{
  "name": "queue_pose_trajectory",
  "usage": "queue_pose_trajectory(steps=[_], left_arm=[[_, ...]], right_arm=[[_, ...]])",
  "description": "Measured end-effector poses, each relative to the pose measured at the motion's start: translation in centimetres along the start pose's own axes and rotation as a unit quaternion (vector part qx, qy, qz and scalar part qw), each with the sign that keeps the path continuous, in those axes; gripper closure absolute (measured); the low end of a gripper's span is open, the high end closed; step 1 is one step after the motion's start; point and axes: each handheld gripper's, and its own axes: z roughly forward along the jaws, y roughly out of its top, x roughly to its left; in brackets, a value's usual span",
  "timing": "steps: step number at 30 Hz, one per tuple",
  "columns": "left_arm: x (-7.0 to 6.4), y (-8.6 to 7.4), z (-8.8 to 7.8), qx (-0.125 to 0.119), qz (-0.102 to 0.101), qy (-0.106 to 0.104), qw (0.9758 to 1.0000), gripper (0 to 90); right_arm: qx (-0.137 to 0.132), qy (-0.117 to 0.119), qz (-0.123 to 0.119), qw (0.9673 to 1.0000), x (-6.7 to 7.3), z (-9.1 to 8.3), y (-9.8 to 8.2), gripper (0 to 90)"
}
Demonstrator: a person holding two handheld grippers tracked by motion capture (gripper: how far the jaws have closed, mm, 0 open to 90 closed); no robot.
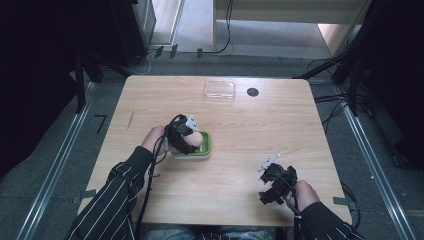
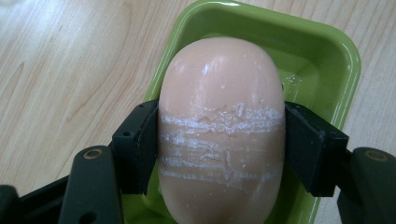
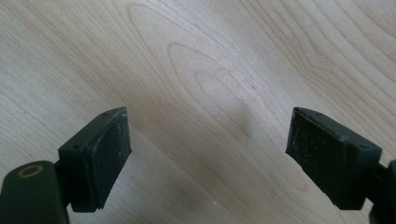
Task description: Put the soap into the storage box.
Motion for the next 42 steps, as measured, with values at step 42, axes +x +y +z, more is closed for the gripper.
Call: queue_pose_trajectory(steps=[42], left_arm=[[0.1,0.22,-0.3,-0.005,-0.002,0.004,1.0,17.9]], right_arm=[[-0.002,-0.001,0.0,1.0,-0.06,-0.05,-0.04,14.3]])
